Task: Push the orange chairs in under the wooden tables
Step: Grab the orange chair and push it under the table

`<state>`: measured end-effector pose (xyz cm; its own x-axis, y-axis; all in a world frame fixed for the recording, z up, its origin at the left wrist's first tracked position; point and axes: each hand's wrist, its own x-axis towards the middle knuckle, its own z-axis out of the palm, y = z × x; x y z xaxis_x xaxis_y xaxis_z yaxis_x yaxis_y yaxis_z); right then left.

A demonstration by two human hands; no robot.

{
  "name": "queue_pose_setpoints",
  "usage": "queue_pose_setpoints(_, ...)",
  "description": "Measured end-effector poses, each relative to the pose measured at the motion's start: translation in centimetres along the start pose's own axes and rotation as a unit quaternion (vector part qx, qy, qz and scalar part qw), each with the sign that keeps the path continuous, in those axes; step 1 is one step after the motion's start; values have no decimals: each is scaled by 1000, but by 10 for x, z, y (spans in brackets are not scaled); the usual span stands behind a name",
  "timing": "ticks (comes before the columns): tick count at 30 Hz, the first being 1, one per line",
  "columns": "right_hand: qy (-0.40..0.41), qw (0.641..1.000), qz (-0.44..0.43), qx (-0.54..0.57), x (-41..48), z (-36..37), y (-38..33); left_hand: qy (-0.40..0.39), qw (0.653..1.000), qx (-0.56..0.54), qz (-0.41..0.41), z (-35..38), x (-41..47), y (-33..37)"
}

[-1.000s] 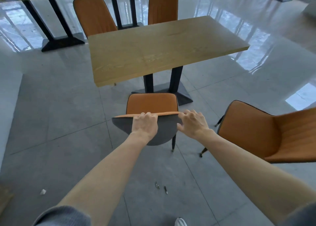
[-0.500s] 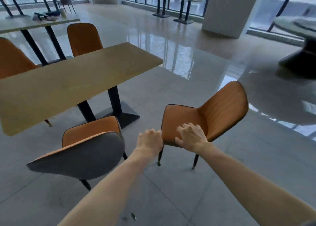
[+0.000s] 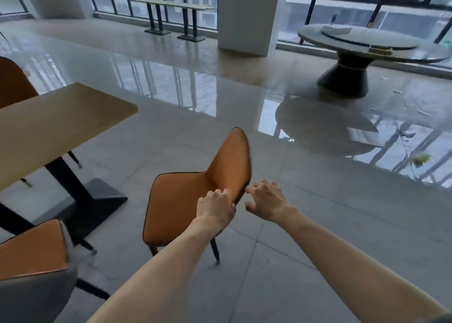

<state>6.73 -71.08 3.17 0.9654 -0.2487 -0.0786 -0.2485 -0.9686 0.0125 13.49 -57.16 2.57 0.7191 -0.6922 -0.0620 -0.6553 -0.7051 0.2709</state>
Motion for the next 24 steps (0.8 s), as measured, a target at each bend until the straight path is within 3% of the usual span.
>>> queue_pose_setpoints(10, -19, 999, -32, 5, 92, 17, 106, -13, 996, -77, -47, 32, 130, 48)
queue_pose_setpoints(18, -43, 988, -151, -3, 210, 30, 173, -72, 982, -118, -127, 57, 246, 47)
queue_pose_setpoints(24, -73, 957, -280, -35, 291, 40, 193, -92, 972, -116, -181, 75, 282, 53)
